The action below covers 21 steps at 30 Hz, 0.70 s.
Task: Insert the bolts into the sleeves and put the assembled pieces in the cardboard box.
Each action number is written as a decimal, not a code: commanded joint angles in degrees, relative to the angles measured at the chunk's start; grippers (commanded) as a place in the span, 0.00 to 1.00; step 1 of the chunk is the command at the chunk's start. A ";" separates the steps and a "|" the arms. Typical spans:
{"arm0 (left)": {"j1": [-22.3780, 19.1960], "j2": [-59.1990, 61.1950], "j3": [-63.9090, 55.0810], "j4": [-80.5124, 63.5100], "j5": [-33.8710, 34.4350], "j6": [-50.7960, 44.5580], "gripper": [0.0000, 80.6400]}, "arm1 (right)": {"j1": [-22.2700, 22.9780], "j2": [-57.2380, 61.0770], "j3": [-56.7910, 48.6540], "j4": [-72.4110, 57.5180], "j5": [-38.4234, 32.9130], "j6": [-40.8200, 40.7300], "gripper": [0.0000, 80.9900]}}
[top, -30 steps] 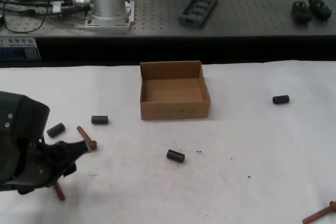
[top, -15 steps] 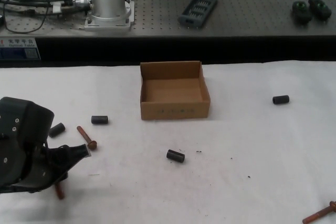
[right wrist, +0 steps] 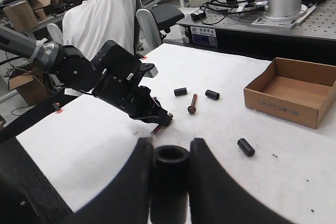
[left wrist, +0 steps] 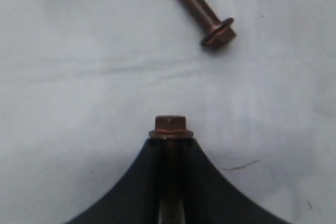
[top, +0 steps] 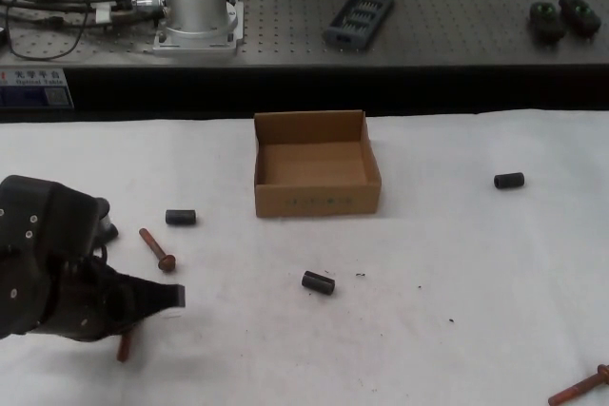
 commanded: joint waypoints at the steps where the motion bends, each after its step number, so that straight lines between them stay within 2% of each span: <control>1: -0.10 -3.82 0.58 -1.66 0.98 7.37 0.01 | 0.09 -0.41 0.98 -1.92 -0.79 -0.39 0.08; 4: -0.10 -8.31 2.58 -5.96 3.75 7.64 0.01 | 0.09 -0.27 4.20 -6.05 -0.37 0.02 0.08; 7: -0.10 -13.92 6.51 -14.88 10.09 4.57 0.01 | 0.09 -0.29 8.16 -12.22 -0.36 1.27 0.08; 10: -0.10 -20.14 11.74 -26.58 14.38 1.15 0.01 | 0.09 -0.16 13.85 -23.53 -0.36 2.60 0.08; 15: -0.10 -28.05 19.83 -38.16 17.16 -0.45 0.01 | 0.09 -0.06 23.85 -44.45 3.14 2.58 0.08; 21: -0.10 -32.56 25.65 -51.15 25.55 -2.98 0.01 | 0.09 3.59 29.60 -57.13 3.14 2.01 0.08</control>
